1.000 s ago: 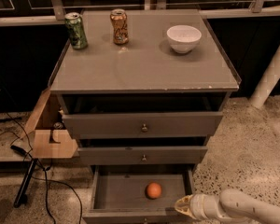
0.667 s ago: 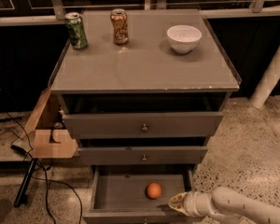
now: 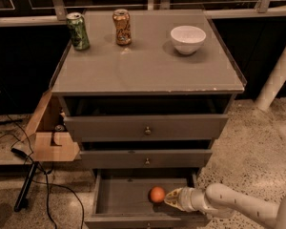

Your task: Pick orange from bottom drawer and place on counter

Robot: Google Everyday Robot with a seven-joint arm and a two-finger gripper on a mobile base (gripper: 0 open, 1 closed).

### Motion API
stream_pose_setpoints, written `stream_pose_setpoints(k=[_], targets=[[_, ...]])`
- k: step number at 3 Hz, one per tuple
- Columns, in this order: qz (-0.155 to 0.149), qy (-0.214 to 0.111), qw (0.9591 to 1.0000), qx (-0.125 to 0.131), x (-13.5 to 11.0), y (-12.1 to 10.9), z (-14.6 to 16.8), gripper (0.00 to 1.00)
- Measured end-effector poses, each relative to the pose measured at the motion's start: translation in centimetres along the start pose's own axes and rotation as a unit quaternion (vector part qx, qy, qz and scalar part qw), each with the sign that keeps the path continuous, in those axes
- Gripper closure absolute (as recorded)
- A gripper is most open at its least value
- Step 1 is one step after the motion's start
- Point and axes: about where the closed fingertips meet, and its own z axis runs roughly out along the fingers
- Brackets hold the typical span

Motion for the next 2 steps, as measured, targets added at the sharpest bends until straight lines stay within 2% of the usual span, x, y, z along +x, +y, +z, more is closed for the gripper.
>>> stream_pose_setpoints(k=[1,2], targets=[[-0.001,-0.003,1.0000,0.005,-0.1,-1.2,1.6,0.21],[0.003,-0.007,0.9999,0.007,0.2,-1.8,3.4,0.21]])
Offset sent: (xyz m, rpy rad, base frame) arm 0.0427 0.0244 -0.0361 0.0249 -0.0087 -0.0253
